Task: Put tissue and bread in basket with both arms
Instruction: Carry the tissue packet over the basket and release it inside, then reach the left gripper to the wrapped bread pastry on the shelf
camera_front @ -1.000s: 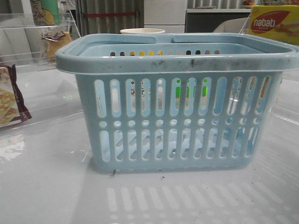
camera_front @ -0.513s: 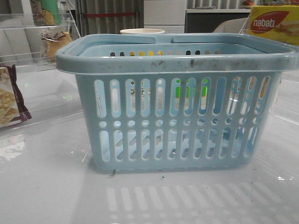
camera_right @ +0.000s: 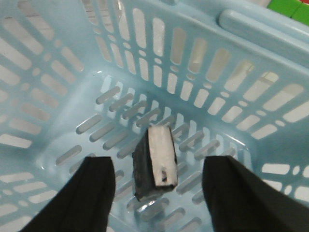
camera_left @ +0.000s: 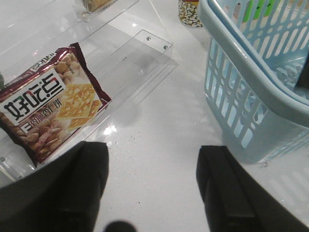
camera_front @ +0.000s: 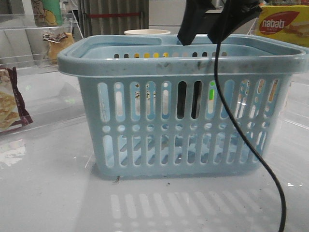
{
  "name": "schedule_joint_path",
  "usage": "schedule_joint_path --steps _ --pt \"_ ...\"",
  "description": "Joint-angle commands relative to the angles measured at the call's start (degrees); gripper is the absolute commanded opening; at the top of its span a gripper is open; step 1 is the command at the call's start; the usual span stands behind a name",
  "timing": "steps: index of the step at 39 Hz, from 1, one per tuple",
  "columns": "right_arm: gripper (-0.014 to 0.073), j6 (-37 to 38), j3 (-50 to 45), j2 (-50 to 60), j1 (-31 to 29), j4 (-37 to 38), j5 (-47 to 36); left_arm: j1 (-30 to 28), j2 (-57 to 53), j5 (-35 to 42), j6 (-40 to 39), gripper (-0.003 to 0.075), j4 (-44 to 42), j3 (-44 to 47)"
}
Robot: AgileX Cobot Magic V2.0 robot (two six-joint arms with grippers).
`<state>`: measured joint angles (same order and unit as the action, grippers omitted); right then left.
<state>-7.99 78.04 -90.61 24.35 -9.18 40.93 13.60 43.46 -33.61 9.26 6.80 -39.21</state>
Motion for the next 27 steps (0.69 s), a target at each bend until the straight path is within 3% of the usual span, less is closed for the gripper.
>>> schedule_joint_path --steps 1,7,22,24,27 --pt "0.0528 -0.6 1.6 4.3 0.0 1.5 -3.1 0.4 -0.1 4.3 -0.4 0.0454 0.7 -1.5" --pt "0.0528 -0.6 -0.9 12.1 0.0 3.8 -2.2 0.4 -0.1 4.3 -0.4 0.0454 0.7 -1.5" --pt "0.0528 -0.6 -21.6 34.8 0.0 7.3 -2.9 0.4 0.0 5.5 -0.4 0.0461 0.6 -1.5" --pt "0.0528 -0.6 -24.2 37.1 0.0 7.3 -2.9 0.4 0.2 5.6 -0.4 0.0479 0.0 -1.5" --pt "0.0528 -0.6 -26.8 40.2 0.0 7.3 -2.8 0.4 1.8 6.3 -0.4 0.0572 -0.2 -1.9"
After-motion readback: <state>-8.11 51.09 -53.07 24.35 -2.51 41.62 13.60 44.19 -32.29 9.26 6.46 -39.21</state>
